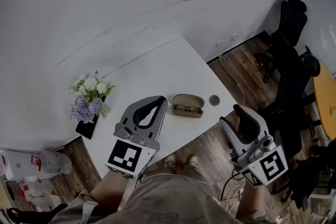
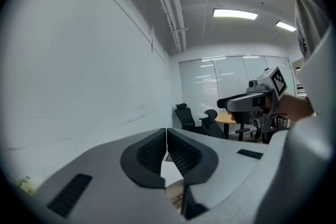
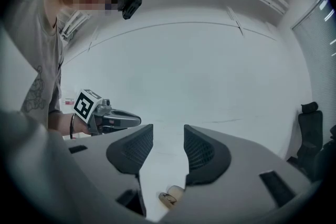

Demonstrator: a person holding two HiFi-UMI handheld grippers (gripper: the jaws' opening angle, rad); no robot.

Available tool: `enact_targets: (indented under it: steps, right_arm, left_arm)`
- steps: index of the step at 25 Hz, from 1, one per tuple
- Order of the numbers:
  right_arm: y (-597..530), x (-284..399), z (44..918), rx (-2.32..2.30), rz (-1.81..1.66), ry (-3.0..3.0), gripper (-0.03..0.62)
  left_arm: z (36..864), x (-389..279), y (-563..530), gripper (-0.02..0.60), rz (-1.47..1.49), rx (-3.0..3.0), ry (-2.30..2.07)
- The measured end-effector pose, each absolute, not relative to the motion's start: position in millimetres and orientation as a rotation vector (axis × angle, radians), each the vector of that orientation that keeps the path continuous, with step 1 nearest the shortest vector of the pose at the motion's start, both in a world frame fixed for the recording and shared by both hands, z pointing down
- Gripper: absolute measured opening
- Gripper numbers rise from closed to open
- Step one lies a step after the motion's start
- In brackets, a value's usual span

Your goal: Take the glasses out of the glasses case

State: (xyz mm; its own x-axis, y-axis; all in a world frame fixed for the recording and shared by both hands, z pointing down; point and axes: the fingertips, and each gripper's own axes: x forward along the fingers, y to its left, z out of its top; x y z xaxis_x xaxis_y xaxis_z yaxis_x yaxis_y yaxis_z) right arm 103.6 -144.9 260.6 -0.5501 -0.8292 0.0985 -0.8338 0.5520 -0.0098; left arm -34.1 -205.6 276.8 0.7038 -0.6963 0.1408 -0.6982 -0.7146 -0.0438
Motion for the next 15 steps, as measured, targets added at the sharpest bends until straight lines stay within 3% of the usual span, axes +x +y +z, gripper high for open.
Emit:
enact_targets:
  steps: [15]
  right_arm:
    - [-215.5, 96.9, 349.8, 1.09, 0.266, -2.643, 0.193]
  left_arm:
    - [334.4, -9.3, -253.5, 0.02, 0.387, 2.829, -1.214]
